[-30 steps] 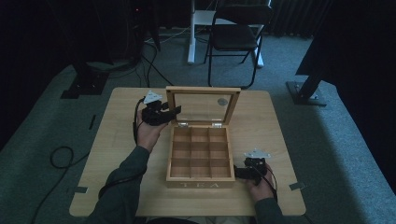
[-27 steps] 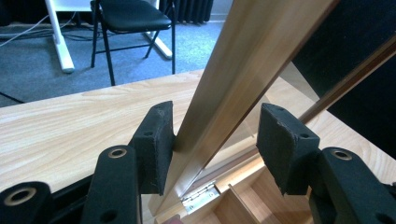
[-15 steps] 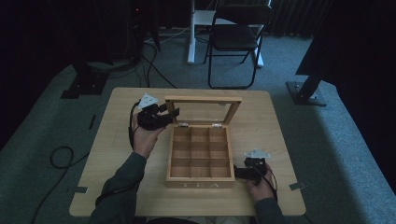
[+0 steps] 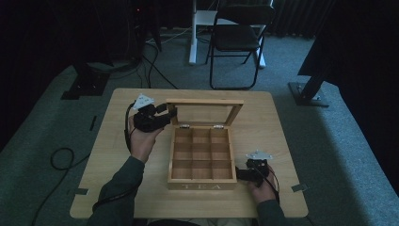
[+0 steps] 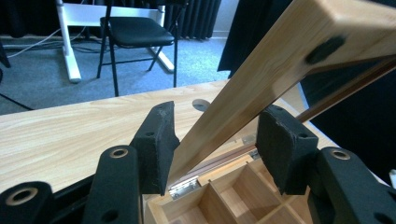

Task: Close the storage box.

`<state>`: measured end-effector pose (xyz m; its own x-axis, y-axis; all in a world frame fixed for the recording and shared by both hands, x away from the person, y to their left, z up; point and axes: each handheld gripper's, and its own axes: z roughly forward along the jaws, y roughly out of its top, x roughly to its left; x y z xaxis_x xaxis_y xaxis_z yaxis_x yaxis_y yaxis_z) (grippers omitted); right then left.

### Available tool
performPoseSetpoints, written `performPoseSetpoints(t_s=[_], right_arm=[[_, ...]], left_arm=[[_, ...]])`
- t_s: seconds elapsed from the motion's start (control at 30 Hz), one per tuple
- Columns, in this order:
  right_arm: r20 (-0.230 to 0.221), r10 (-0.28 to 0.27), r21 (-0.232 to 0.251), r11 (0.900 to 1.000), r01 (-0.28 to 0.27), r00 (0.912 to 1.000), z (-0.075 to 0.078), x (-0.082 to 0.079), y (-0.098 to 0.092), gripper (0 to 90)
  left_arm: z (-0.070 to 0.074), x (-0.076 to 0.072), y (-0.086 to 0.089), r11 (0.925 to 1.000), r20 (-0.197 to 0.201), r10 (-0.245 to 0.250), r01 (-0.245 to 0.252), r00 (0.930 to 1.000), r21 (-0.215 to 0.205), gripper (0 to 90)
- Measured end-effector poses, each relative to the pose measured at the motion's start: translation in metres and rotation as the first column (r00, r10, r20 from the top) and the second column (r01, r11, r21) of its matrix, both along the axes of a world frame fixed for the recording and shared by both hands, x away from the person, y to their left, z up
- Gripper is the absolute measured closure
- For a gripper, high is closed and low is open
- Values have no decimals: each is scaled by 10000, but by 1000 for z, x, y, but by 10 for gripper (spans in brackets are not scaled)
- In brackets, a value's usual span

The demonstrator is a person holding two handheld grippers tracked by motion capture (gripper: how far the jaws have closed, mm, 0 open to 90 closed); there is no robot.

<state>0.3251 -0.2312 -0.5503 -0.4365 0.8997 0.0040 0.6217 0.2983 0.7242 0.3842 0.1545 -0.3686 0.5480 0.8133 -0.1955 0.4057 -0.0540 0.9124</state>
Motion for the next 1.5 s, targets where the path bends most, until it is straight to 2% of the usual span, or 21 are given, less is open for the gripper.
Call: performPoseSetpoints(t_s=[0.27, 0.33, 0.43, 0.5, 0.87, 1.13, 1.27, 1.5], right_arm=[[-2, 2, -1, 10000, -2, 10000, 0, 0, 0, 127], [4, 4, -2, 10000, -4, 10000, 0, 0, 0, 127], [6, 12, -19, 10000, -12, 10000, 0, 0, 0, 126], [4, 7, -19, 10000, -7, 10000, 0, 0, 0, 127], [6, 9, -15, 10000, -9, 10000, 0, 0, 0, 127], [-6, 6, -12, 10000, -6, 10000, 0, 0, 0, 127], [5, 0, -14, 10000, 0, 10000, 0, 0, 0, 127], [-2, 7, -14, 10000, -7, 10000, 0, 0, 0, 127]], left_arm=[[4, -11, 0, 9998, -153, -174, 175, 9997, 67, 486], [5, -15, -1, 9996, -80, -276, 276, 9996, 61, 485], [10, -22, -2, 9992, 266, -389, 389, 9989, 14, 485], [12, -24, -4, 9993, 324, -285, 277, 9991, 253, 489], [9, -32, 1, 9997, -20, -247, 247, 9997, 1, 494], [7, -38, 1, 9997, 12, -241, 241, 9997, 86, 495], [6, -43, -1, 9989, 236, -427, 422, 9988, 199, 489], [5, -46, -3, 9982, 256, -509, 500, 9984, 343, 481]])
